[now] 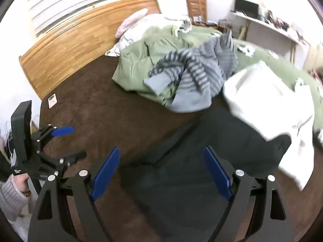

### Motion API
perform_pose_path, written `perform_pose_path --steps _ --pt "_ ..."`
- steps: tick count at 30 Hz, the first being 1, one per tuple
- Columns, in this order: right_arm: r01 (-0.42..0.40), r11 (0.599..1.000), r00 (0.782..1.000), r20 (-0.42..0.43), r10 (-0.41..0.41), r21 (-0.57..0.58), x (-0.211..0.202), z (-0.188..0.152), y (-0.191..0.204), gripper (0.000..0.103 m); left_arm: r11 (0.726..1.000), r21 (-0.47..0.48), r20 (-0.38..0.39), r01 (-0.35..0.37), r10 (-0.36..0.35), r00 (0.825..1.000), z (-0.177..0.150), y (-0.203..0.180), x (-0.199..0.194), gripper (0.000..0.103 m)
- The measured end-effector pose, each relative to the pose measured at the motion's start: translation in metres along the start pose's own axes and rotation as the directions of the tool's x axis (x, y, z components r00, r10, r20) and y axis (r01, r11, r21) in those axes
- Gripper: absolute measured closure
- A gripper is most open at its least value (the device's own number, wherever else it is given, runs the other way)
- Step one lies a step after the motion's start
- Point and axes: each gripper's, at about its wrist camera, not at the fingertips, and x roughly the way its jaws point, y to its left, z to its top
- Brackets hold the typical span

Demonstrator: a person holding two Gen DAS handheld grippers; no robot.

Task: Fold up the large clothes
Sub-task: 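Lower the jacket onto the bed and open the right tool, then grasp the folded black jacket edge with both tools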

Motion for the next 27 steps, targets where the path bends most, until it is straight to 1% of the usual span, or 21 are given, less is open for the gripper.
perform_pose_path --steps 2,3,4,5,7,9,10,12,14,17,18,19,20,21,22,23,24,25,26,27 --pt "0.003 0.999 1.000 -0.005 -0.004 -0.050 0.004 0.010 -0.013 0.019 0.996 0.027 0.024 0.086 -0.087 0.996 0.008 -0.016 0.009 0.006" --pt "-0.003 0.997 1.000 -0.027 0.001 -0.078 0.013 0.018 -0.025 0.018 0.993 0.036 0.021 0.117 -0.117 0.993 0.009 -0.024 0.014 0.006" --pt "-0.018 0.996 0.999 -0.043 0.015 -0.088 0.019 0.021 -0.034 0.018 0.986 0.050 0.014 0.156 -0.157 0.987 0.011 -0.032 0.023 0.006" --pt "-0.045 0.995 0.997 -0.062 0.040 -0.090 0.029 0.026 -0.045 0.018 0.982 0.057 0.009 0.179 -0.180 0.984 0.012 -0.038 0.029 0.006" --pt "-0.097 0.993 0.992 -0.085 0.092 -0.062 0.047 0.032 -0.064 0.018 0.966 0.066 -0.029 0.251 -0.250 0.968 0.012 -0.050 0.050 0.007" --pt "-0.144 0.989 0.984 -0.107 0.142 -0.011 0.066 0.035 -0.083 0.018 0.956 0.065 -0.058 0.284 -0.281 0.958 0.009 -0.056 0.067 0.007" --pt "-0.152 0.988 0.981 -0.124 0.152 0.008 0.079 0.036 -0.092 0.018 0.954 0.064 -0.071 0.294 -0.289 0.955 0.006 -0.059 0.075 0.007" --pt "-0.138 0.990 0.979 -0.150 0.138 0.014 0.102 0.036 -0.107 0.018 0.950 0.052 -0.107 0.307 -0.301 0.948 0.000 -0.060 0.091 0.007" --pt "-0.127 0.992 0.977 -0.174 0.127 0.009 0.119 0.034 -0.117 0.018 0.948 0.030 -0.149 0.316 -0.308 0.940 -0.008 -0.058 0.107 0.009" --pt "-0.132 0.991 0.962 -0.243 0.127 -0.001 0.151 0.025 -0.132 0.020 0.946 -0.003 -0.184 0.323 -0.318 0.930 -0.019 -0.054 0.116 0.010" --pt "-0.139 0.990 0.951 -0.281 0.131 -0.010 0.162 0.020 -0.134 0.024 0.946 -0.011 -0.188 0.325 -0.321 0.928 -0.021 -0.052 0.117 0.010" --pt "-0.142 0.990 0.943 -0.305 0.130 -0.018 0.169 0.015 -0.135 0.026 0.944 -0.021 -0.191 0.329 -0.327 0.926 -0.024 -0.051 0.118 0.010" --pt "-0.138 0.990 0.937 -0.329 0.121 -0.031 0.175 0.010 -0.135 0.026 0.944 -0.031 -0.194 0.329 -0.329 0.924 -0.028 -0.049 0.119 0.010" --pt "-0.129 0.990 0.931 -0.348 0.105 -0.047 0.182 0.004 -0.135 0.028 0.944 -0.037 -0.196 0.327 -0.328 0.924 -0.031 -0.047 0.119 0.013" --pt "-0.124 0.991 0.928 -0.361 0.095 -0.057 0.186 0.000 -0.133 0.031 0.948 -0.039 -0.199 0.317 -0.318 0.927 -0.035 -0.046 0.120 0.018" --pt "-0.116 0.991 0.923 -0.375 0.083 -0.066 0.190 -0.005 -0.132 0.037 0.950 -0.042 -0.204 0.309 -0.310 0.928 -0.038 -0.043 0.121 0.022" --pt "-0.114 0.991 0.921 -0.381 0.079 -0.069 0.193 -0.009 -0.131 0.049 0.954 -0.049 -0.216 0.296 -0.300 0.929 -0.042 -0.041 0.126 0.029" --pt "-0.111 0.991 0.922 -0.381 0.074 -0.077 0.194 -0.012 -0.129 0.054 0.957 -0.058 -0.222 0.285 -0.290 0.931 -0.046 -0.039 0.129 0.037" --pt "-0.107 0.991 0.923 -0.379 0.067 -0.085 0.195 -0.015 -0.128 0.068 0.958 -0.068 -0.225 0.277 -0.286 0.932 -0.048 -0.037 0.130 0.041" --pt "-0.105 0.990 0.925 -0.375 0.064 -0.089 0.195 -0.017 -0.128 0.084 0.961 -0.080 -0.226 0.266 -0.277 0.934 -0.050 -0.034 0.131 0.050"
